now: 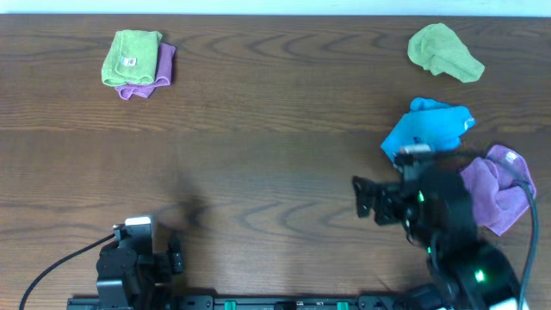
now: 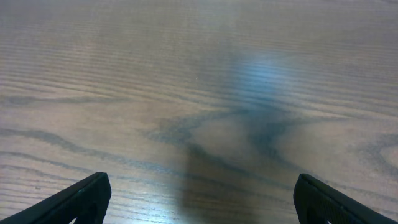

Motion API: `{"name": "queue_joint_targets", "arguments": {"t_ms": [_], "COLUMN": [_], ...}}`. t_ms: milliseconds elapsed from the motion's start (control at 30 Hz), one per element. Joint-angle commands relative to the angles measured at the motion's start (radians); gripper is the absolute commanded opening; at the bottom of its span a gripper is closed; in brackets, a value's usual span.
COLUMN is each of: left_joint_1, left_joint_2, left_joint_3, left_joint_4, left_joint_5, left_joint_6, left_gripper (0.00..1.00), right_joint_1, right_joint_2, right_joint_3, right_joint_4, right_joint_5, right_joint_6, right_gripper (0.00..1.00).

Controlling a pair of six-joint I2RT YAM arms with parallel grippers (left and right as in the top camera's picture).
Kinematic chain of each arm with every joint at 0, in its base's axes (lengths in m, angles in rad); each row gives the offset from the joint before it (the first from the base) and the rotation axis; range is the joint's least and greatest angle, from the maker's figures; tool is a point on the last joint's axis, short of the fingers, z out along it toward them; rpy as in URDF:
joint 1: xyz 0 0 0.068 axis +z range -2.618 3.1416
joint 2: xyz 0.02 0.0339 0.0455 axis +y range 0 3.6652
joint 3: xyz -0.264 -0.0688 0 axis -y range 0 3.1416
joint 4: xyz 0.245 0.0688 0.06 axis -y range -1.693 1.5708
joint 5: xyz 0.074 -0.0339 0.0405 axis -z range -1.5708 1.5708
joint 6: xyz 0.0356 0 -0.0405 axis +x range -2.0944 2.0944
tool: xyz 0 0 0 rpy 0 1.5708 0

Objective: Fold the cloth

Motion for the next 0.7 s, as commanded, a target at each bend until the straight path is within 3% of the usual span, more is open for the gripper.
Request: {"name": "queue_joint_targets", "arguments": {"t_ms": [0, 367, 667], "left_joint_1": [-0.005, -0.005, -0.005], "left_joint_2": [-0.008, -0.008, -0.008], "left_joint_3": [-0.008, -0.008, -0.008], "left_joint_4": [-0.013, -0.013, -0.013], "left_joint_5": [-0.01, -0.01, -0.01], "left_joint_6": [0.014, 0.014, 0.014], "left_gripper": [0.95, 0.95, 0.95], "right_joint_1": [-0.04, -0.27, -0.278], "right_joint_2": [-0.098, -0.558, -0.675], "right_joint_3": [-0.106, -0.441, -0.534], "right_joint_4": [-0.005, -0.005, -0.015], "right_joint_5": [0.156, 0.11, 0.097], "right_joint_6": [-0.105, -0.161, -0.162], "right_gripper": [0.99, 0.99, 0.99]}}
